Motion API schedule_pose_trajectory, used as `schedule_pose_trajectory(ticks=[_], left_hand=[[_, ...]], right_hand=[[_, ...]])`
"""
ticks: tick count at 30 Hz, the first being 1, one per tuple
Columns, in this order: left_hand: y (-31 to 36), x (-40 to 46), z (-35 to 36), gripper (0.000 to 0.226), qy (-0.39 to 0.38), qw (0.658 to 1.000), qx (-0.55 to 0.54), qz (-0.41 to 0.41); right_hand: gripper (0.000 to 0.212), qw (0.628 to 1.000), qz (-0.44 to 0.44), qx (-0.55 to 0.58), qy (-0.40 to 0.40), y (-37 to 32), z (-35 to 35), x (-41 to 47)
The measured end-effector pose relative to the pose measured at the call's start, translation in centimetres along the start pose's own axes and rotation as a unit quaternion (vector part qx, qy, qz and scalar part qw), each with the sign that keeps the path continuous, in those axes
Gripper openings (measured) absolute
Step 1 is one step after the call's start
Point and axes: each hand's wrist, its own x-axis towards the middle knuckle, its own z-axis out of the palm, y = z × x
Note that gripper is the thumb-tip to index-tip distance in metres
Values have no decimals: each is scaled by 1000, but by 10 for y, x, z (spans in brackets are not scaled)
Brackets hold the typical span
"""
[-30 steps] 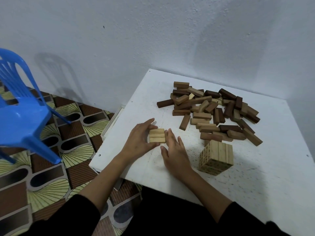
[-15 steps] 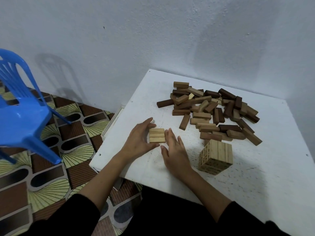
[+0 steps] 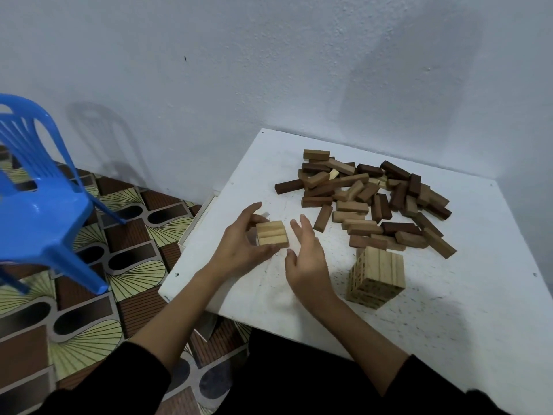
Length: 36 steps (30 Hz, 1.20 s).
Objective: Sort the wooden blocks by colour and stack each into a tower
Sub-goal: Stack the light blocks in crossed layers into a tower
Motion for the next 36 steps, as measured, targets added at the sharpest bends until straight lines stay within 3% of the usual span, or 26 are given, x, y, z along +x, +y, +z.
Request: schedule_pose_trajectory(ticks=[6,15,18,27,36], left_hand=[[36,7,-14,84,13,995,-48,86],[107,7,8,85,-42,977,-88,192],[123,5,30,88,-88,970,-94,204],[126,-10,79,92,-201,960,-39,191],[120,-10,86,90,-228,958,-10,174]], right_hand=[[78,1000,-4,5,-25,-47,-38,20],[71,993,-27,48,-103,-57,-148,21],[62,993,-22,59,-96,-39,-174,8],[64,998,10,-6,-61,12,-191,-36],[68,999,8,-19,-46,31,-182,-40]])
